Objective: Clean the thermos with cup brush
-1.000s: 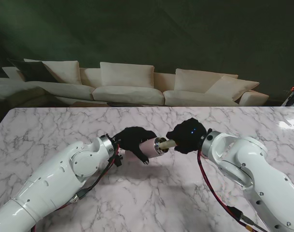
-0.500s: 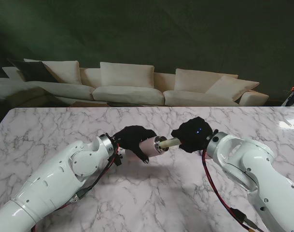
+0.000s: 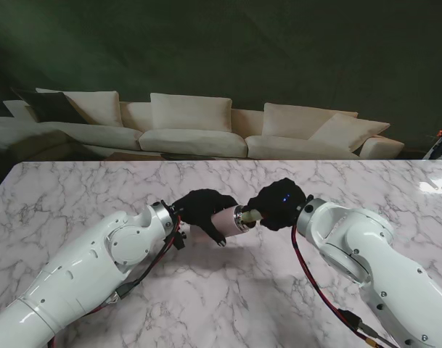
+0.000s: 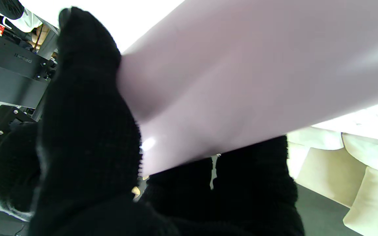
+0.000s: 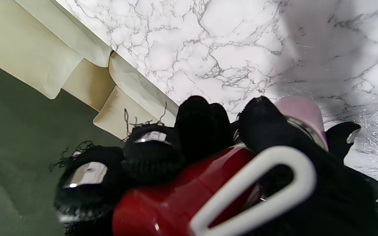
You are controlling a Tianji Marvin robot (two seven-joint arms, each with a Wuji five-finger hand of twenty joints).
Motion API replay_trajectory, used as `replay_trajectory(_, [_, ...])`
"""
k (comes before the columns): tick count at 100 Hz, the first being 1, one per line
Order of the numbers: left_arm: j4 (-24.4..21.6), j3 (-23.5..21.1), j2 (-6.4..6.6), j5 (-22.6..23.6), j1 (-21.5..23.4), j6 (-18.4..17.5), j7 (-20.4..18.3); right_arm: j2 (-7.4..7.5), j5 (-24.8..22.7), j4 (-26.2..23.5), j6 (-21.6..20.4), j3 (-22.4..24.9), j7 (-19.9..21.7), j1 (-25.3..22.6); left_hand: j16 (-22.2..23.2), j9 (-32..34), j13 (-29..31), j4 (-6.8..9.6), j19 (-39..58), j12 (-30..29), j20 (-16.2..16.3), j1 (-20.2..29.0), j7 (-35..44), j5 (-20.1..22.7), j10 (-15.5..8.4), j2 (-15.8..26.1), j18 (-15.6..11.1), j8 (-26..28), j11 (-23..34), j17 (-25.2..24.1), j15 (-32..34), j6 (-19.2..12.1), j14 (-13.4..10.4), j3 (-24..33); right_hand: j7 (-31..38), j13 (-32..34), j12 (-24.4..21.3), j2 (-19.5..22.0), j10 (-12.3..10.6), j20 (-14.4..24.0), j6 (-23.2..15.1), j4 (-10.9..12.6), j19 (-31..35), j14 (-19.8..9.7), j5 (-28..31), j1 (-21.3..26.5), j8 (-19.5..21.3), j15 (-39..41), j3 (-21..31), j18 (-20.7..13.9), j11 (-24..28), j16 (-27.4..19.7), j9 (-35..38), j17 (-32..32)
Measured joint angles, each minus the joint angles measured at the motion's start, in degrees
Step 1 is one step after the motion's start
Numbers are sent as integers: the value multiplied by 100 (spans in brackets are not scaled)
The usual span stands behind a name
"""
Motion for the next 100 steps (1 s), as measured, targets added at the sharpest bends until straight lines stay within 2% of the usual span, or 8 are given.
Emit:
replay_trajectory(19, [-8,-40,-8,46,8,3,-5,-61,-6,-161,-93,320,2,-216,0,0,0,0,0,0,0,-2,0,0,-1,0,0,0,0,0,1,0,-1,0,0,0,-1,0,0,-1,-3,0,0,0,10,0,0,0,0,1,0,32,0,0])
replay_trajectory(39, [78,-29,-8,168,-46,-3,9,-59,-50,-337,-101,585,-99,-449,1,0,0,0,11,0,1,-7,0,0,-1,0,0,0,0,0,6,0,-3,0,0,0,-1,-53,0,-1,-24,0,0,0,17,2,0,1,-1,2,1,38,0,-1])
replay_trajectory(54, [100,-36,-5,152,-41,5,10,-45,-45,-313,51,520,-137,-456,1,0,0,0,49,0,2,-7,0,0,-1,0,0,0,1,0,12,0,-4,0,0,0,-1,-55,0,-1,-32,0,0,0,20,5,0,2,-1,4,1,38,0,-1])
replay_trajectory(77, [65,-20,13,128,-16,-11,10,-19,144,-21,272,95,-120,-180,1,0,0,0,52,0,2,-7,0,0,-2,0,0,0,4,0,13,0,-4,0,0,0,-1,-56,0,-1,-32,0,0,0,19,15,0,2,-1,10,1,39,0,-1])
replay_trajectory(90, [39,-18,16,139,-14,-21,9,-40,148,-18,229,136,-123,-190,0,0,0,0,53,0,2,-7,0,0,-2,0,0,0,4,0,14,0,-4,0,0,0,-1,-58,0,-2,-32,0,0,0,19,16,0,2,-1,13,1,44,0,-1])
replay_trajectory(100, [15,-80,14,186,2,-46,-4,-80,121,-138,118,358,-142,-334,1,0,0,0,53,0,2,-9,0,0,-2,0,0,0,4,0,16,0,-4,0,0,0,-1,-59,0,-2,-32,0,0,0,19,16,0,2,-1,14,1,80,0,-1])
